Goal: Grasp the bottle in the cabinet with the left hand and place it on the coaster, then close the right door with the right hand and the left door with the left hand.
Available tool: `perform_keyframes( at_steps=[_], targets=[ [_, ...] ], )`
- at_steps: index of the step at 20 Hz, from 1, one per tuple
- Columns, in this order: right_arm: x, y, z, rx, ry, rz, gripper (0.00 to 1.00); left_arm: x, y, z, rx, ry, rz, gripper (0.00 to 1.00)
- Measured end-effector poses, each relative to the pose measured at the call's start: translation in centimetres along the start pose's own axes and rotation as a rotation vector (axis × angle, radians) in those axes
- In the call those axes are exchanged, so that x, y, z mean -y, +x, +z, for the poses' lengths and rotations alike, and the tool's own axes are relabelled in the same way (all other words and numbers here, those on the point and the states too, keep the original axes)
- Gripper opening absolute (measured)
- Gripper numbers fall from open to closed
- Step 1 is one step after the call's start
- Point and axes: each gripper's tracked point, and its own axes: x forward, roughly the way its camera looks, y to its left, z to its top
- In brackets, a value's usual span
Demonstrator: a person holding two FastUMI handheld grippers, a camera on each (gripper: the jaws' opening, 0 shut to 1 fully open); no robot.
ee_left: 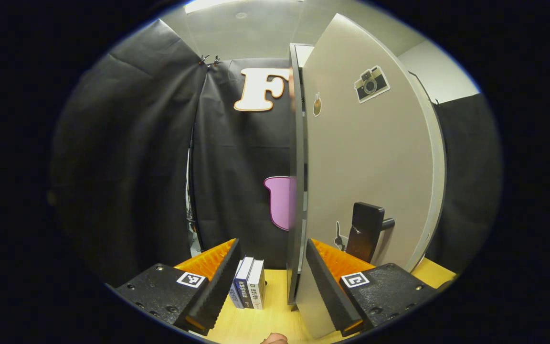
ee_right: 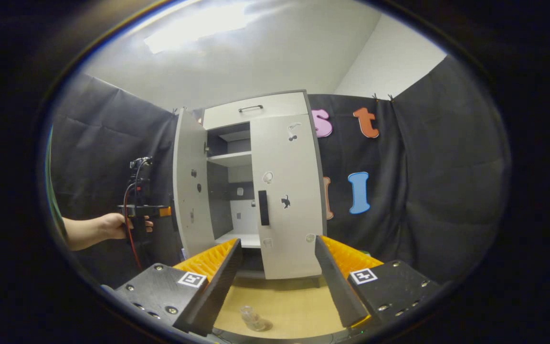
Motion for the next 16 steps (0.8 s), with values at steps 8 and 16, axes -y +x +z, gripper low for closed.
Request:
perform_keyframes(
  at_steps=[8, 16],
  targets=[
    [0.6, 0.7, -0.1, -0.015, -0.009, -0.008, 0.89, 2.3, 1.0, -0.3, -0.012, -0.024, -0.02, 0.85],
    [1.9, 2.2, 0.2, -0.024, -0.018, -0.025, 0.94, 7.4, 2.4, -0.1, -0.006, -0.013, -0.081, 0.88]
  ],
)
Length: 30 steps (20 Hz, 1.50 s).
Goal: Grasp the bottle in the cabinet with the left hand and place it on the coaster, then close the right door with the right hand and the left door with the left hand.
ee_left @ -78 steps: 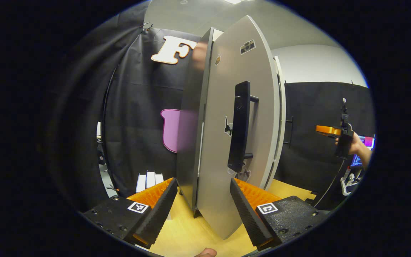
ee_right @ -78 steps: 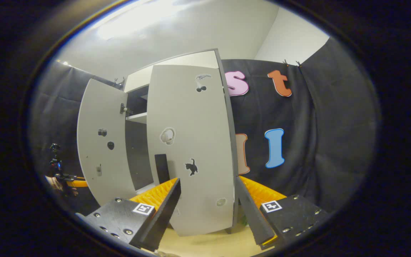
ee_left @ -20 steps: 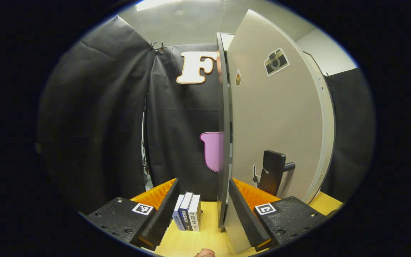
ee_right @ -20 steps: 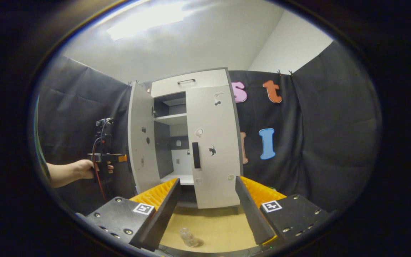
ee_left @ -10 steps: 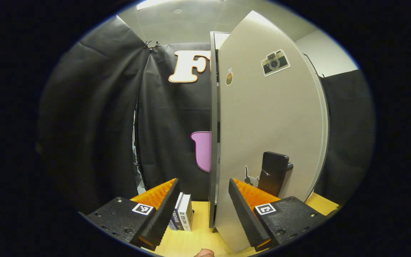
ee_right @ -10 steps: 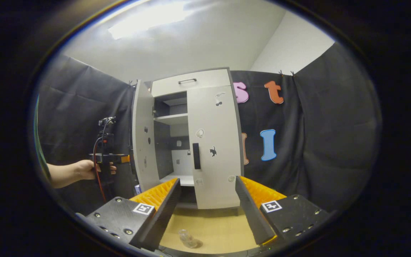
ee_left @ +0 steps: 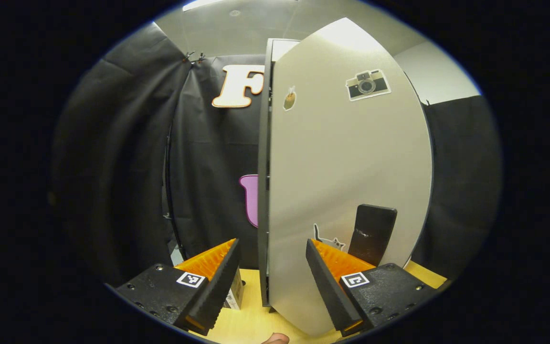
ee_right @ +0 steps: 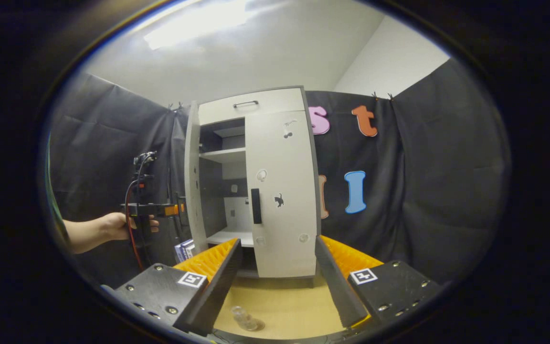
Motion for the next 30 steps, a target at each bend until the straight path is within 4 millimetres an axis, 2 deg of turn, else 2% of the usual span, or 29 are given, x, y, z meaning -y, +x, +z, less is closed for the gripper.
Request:
perform_keyframes(
  at_steps=[1, 2, 3, 4, 5, 8, 9, 10, 13, 14, 16, 19, 20, 23, 24, 25, 28, 29, 30],
  targets=[
    [0.2, 0.3, 0.2, 0.002, 0.002, -0.002, 0.89, 0.7, 0.4, 0.0, -0.001, 0.001, -0.008, 0.88],
    [0.4, 0.7, 0.3, 0.003, 0.004, -0.001, 0.94, 1.4, 0.7, -0.1, -0.001, -0.004, -0.015, 0.85],
    [0.6, 1.0, 0.4, 0.005, 0.005, -0.002, 0.94, 2.1, 1.1, -0.1, -0.004, -0.012, -0.023, 0.86],
    [0.8, 1.3, 0.5, 0.006, 0.002, -0.002, 0.89, 3.0, 1.4, -0.2, -0.005, -0.023, -0.04, 0.89],
    [1.0, 1.6, 0.7, 0.011, -0.003, -0.004, 0.94, 3.7, 1.5, 0.2, 0.0, -0.029, -0.045, 0.91],
    [1.6, 2.3, 1.6, 0.039, -0.03, -0.008, 0.89, 4.7, 1.2, 0.8, 0.018, -0.017, -0.035, 0.91],
    [2.0, 2.3, 1.8, 0.039, -0.033, -0.023, 0.89, 4.9, 0.7, 0.9, 0.02, -0.008, -0.028, 0.91],
    [2.2, 2.2, 1.9, 0.039, -0.03, -0.03, 0.94, 5.2, -0.2, 1.0, 0.018, -0.001, -0.02, 0.92],
    [1.2, 1.1, 2.7, 0.045, -0.012, -0.008, 0.94, 6.7, -2.9, 1.8, 0.022, -0.002, -0.037, 0.93],
    [1.3, 0.7, 2.8, 0.045, -0.012, -0.01, 0.89, 7.0, -3.9, 2.2, 0.027, 0.001, -0.043, 0.93],
    [1.4, -0.5, 3.0, 0.039, -0.015, -0.022, 0.89, 7.6, -5.9, 2.8, 0.03, 0.001, -0.048, 0.93],
    [0.5, -2.2, 3.4, 0.054, -0.015, -0.01, 0.89, 9.1, -8.6, 3.4, 0.029, -0.017, -0.087, 0.93],
    [0.1, -2.8, 3.4, 0.056, -0.014, -0.001, 0.94, 9.3, -9.6, 3.7, 0.033, -0.02, -0.09, 0.93],
    [0.0, -3.7, 3.2, 0.053, -0.007, -0.002, 0.94, 9.4, -11.8, 3.9, 0.031, -0.014, -0.081, 0.93],
    [-0.3, -3.9, 3.1, 0.052, -0.002, 0.004, 0.89, 9.5, -12.5, 3.8, 0.029, -0.009, -0.085, 0.93],
    [-0.8, -4.0, 3.1, 0.054, 0.001, 0.014, 0.94, 9.5, -13.0, 3.8, 0.032, -0.003, -0.085, 0.93],
    [-0.8, -4.2, 2.8, 0.058, -0.012, 0.019, 0.94, 8.3, -14.2, 3.0, 0.013, 0.005, -0.06, 0.93],
    [-1.2, -4.4, 2.8, 0.063, -0.02, 0.031, 0.89, 8.1, -14.5, 2.9, 0.006, -0.002, -0.058, 0.92],
    [-1.7, -4.3, 2.8, 0.07, -0.029, 0.047, 0.94, 8.0, -14.7, 2.8, 0.0, -0.008, -0.059, 0.93]
  ],
)
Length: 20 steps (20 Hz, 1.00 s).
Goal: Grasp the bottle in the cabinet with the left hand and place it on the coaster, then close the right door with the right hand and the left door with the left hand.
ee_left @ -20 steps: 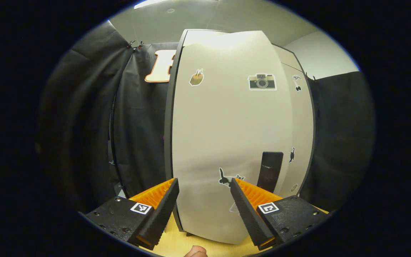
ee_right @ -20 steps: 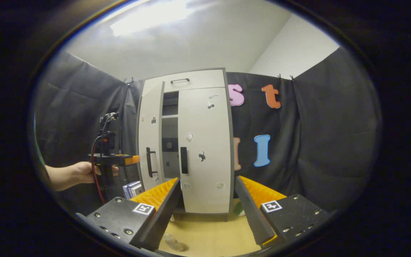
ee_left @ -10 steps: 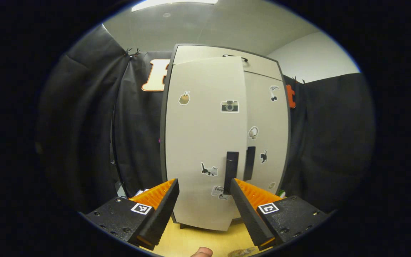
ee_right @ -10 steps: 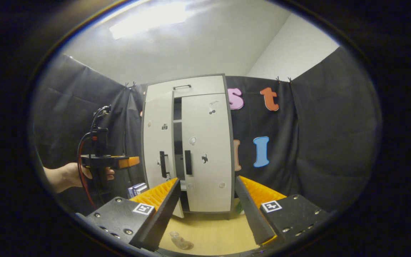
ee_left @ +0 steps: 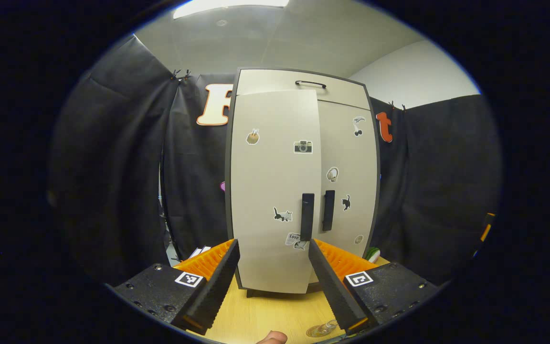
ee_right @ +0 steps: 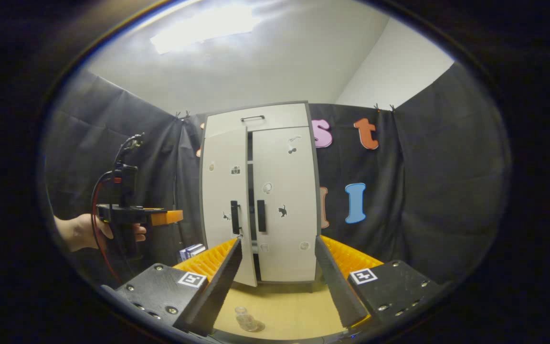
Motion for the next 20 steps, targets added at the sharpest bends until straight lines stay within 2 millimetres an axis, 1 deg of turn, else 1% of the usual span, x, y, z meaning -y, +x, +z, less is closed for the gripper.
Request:
perform_keyframes(
  at_steps=[1, 2, 4, 5, 7, 8, 9, 10, 11, 12, 13, 14, 15, 16, 18, 20],
  targets=[
    [-0.3, 0.1, 0.0, 0.009, -0.009, 0.014, 0.94, -0.3, -0.3, 0.0, -0.006, -0.003, 0.007, 0.93],
    [-0.4, 0.3, -0.1, 0.014, -0.017, 0.021, 0.89, -0.6, -0.5, 0.1, -0.005, -0.005, 0.014, 0.93],
    [-0.3, 0.1, -0.7, 0.013, -0.027, 0.024, 0.89, -0.7, -1.1, 0.0, -0.012, 0.001, 0.024, 0.93],
    [-0.3, 0.1, -0.8, 0.014, -0.031, 0.024, 0.94, -0.6, -1.3, 0.0, -0.01, 0.005, 0.023, 0.93],
    [0.0, 0.4, -1.2, 0.011, -0.029, 0.023, 0.94, -0.2, -1.1, 0.6, 0.008, 0.018, 0.023, 0.93],
    [0.3, 0.5, -1.3, 0.005, -0.024, 0.012, 0.94, 0.0, -1.2, 0.5, 0.007, 0.025, 0.019, 0.94],
    [0.5, 0.6, -1.1, 0.005, -0.022, 0.004, 0.94, 0.6, -1.1, 0.7, 0.016, 0.029, 0.007, 0.93],
    [0.4, 0.8, -0.8, 0.011, -0.019, 0.004, 0.89, 1.6, -1.0, 0.8, 0.02, 0.028, -0.004, 0.93],
    [0.2, 1.0, -0.5, 0.015, -0.013, 0.01, 0.94, 2.2, -0.8, 0.8, 0.024, 0.021, -0.023, 0.92],
    [0.0, 1.3, -0.2, 0.021, -0.01, 0.014, 0.89, 2.9, -0.5, 1.0, 0.032, 0.01, -0.037, 0.93],
    [-0.2, 1.7, 0.1, 0.027, -0.01, 0.017, 0.93, 3.4, -0.2, 1.1, 0.032, -0.002, -0.049, 0.93],
    [-0.3, 2.2, 0.0, 0.02, -0.011, 0.02, 0.94, 4.0, 0.0, 0.7, 0.022, -0.013, -0.065, 0.92],
    [-0.5, 2.7, -0.2, 0.014, -0.019, 0.022, 0.94, 4.6, 0.5, 0.7, 0.022, -0.025, -0.084, 0.93],
    [-0.4, 3.0, -0.2, 0.014, -0.031, 0.019, 0.94, 4.9, 0.9, 0.9, 0.025, -0.031, -0.096, 0.93],
    [-0.4, 4.3, -0.6, 0.012, -0.053, 0.007, 0.94, 4.7, 2.0, 1.2, 0.046, -0.025, -0.107, 0.93],
    [-0.3, 5.3, -1.1, 0.01, -0.068, -0.015, 0.94, 4.6, 2.9, 0.9, 0.052, -0.028, -0.114, 0.93]
  ],
)
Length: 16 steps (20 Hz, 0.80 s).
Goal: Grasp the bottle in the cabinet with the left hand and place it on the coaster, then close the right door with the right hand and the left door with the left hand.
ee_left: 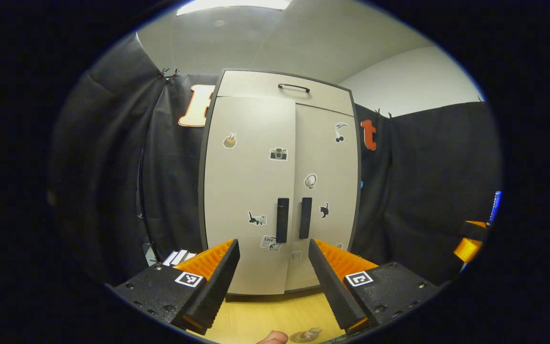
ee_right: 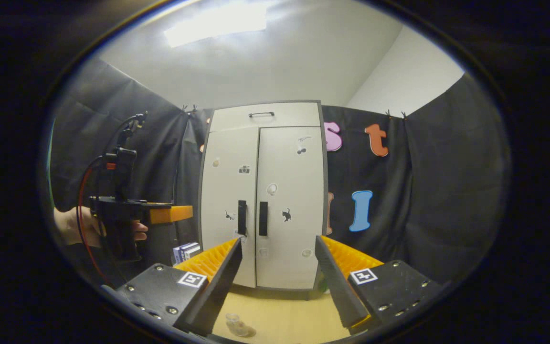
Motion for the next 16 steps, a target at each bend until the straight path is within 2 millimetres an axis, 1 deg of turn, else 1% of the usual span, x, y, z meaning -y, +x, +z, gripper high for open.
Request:
perform_keyframes(
  at_steps=[2, 5, 6, 7, 8, 9, 10, 11, 12, 14, 15, 16],
  targets=[
    [-0.6, 0.9, -0.6, -0.012, 0.002, -0.008, 0.94, 0.0, 0.6, -1.0, -0.026, -0.007, -0.019, 0.93],
    [-1.8, 2.2, -0.6, -0.01, -0.002, 0.006, 0.94, -1.1, 1.4, -1.7, -0.039, 0.005, -0.016, 0.93],
    [-2.1, 2.5, -0.8, -0.009, 0.001, 0.009, 0.89, -1.6, 1.6, -1.9, -0.036, 0.001, -0.012, 0.93],
    [-2.4, 2.7, -0.9, -0.012, 0.008, 0.012, 0.89, -2.0, 1.8, -2.2, -0.048, -0.013, -0.01, 0.93],
    [-2.5, 3.1, -1.2, -0.016, 0.02, 0.002, 0.93, -2.0, 1.7, -2.8, -0.061, -0.036, -0.017, 0.93],
    [-2.6, 3.3, -1.6, -0.024, 0.03, -0.012, 0.89, -1.9, 1.8, -3.1, -0.066, -0.065, -0.035, 0.93],
    [-2.9, 3.5, -2.3, -0.037, 0.036, -0.018, 0.94, -1.9, 1.8, -3.3, -0.074, -0.087, -0.046, 0.93],
    [-3.3, 3.9, -2.7, -0.045, 0.031, -0.016, 0.94, -2.1, 1.9, -3.5, -0.075, -0.098, -0.055, 0.94],
    [-3.6, 4.1, -2.8, -0.046, 0.018, -0.016, 0.89, -2.3, 1.8, -3.8, -0.075, -0.095, -0.061, 0.95],
    [-4.4, 4.1, -3.1, -0.038, 0.003, -0.015, 0.89, -2.9, 1.7, -4.5, -0.079, -0.064, -0.061, 0.95],
    [-5.0, 4.2, -3.3, -0.037, 0.002, -0.007, 0.94, -3.2, 1.7, -4.7, -0.073, -0.052, -0.059, 0.95],
    [-5.7, 4.5, -3.6, -0.038, 0.001, -0.001, 0.93, -3.5, 1.6, -4.7, -0.064, -0.041, -0.056, 0.95]
  ],
)
